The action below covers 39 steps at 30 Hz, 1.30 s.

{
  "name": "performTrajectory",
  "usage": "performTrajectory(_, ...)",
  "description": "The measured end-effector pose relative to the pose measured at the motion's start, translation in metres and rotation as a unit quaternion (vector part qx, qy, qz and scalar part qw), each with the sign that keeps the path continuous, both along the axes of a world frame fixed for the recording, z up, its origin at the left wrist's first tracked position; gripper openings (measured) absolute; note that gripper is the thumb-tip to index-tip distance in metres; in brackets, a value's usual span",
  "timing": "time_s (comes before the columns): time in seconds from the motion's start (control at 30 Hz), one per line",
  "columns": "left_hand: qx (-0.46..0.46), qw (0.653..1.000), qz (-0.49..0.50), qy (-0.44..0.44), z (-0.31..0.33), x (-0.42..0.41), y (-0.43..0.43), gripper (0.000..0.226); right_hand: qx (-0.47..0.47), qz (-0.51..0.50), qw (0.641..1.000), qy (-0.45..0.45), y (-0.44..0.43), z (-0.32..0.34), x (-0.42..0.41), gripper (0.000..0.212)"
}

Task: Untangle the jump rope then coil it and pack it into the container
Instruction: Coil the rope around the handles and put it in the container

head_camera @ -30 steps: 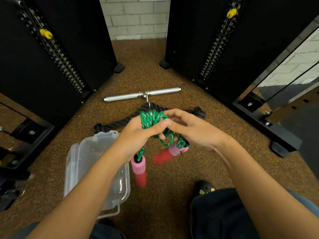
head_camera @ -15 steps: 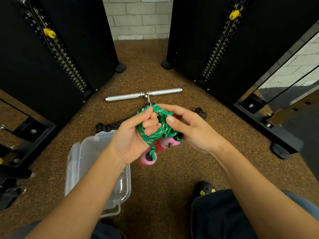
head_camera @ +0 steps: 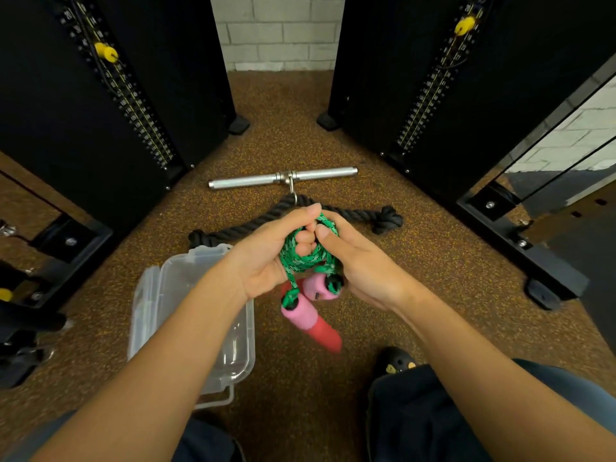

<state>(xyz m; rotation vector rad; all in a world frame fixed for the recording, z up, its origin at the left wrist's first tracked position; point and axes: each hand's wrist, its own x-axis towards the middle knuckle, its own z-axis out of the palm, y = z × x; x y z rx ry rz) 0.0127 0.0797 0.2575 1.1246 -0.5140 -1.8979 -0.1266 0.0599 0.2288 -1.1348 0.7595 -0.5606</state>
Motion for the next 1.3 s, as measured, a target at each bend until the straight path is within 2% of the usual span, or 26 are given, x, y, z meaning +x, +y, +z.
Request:
performTrajectory(0.17, -0.014, 0.987, 0.013, -0.159, 0.012, 0.001, -0.001, 0.023, -0.078, -0.053, 0.994, 0.048, 0.007, -0.003, 0.013, 0.026)
performTrajectory(0.37, -0.034, 0.962, 0.042, -0.268, 0.017, 0.001, 0.003, 0.03, -0.138, -0.081, 0.984, 0.076, 0.013, 0.002, 0.022, 0.017)
performTrajectory(0.5, -0.048, 0.958, 0.02, -0.281, 0.031, 0.008, 0.012, 0.03, -0.121, -0.072, 0.989, 0.041, 0.017, 0.009, 0.027, 0.018)
performTrajectory(0.63, -0.067, 0.971, -0.064, -0.221, 0.051, 0.026, 0.021, 0.033, -0.092, -0.052, 0.994, -0.035, 0.019, 0.021, 0.029, 0.025)
performTrajectory(0.73, -0.073, 0.97, -0.067, -0.224, 0.054, 0.031, 0.025, 0.035, -0.095, -0.038, 0.994, -0.033, 0.023, 0.023, 0.031, 0.031)
performTrajectory(0.87, -0.056, 0.956, -0.044, -0.285, 0.049, 0.027, 0.024, 0.044, -0.103, -0.04, 0.994, -0.017, 0.026, 0.021, 0.032, 0.029)
performTrajectory(0.97, -0.061, 0.943, 0.012, -0.326, 0.043, 0.018, 0.021, 0.02, -0.1, -0.052, 0.994, -0.015, 0.023, 0.019, 0.031, 0.026)
performTrajectory(1.03, -0.066, 0.925, 0.044, -0.372, 0.039, 0.009, 0.02, 0.013, -0.093, -0.064, 0.994, -0.01, 0.021, 0.016, 0.032, 0.023)
performTrajectory(1.13, -0.092, 0.887, 0.068, -0.447, 0.035, -0.003, 0.02, 0.023, -0.064, -0.082, 0.994, -0.016, 0.018, 0.014, 0.032, 0.028)
performTrajectory(1.23, -0.122, 0.859, 0.041, -0.495, 0.036, -0.005, 0.019, 0.025, -0.047, -0.084, 0.995, -0.024, 0.016, 0.013, 0.031, 0.029)
performTrajectory(1.3, -0.12, 0.871, -0.009, -0.477, 0.038, 0.001, 0.018, 0.018, -0.041, -0.077, 0.996, -0.029, 0.018, 0.013, 0.03, 0.029)
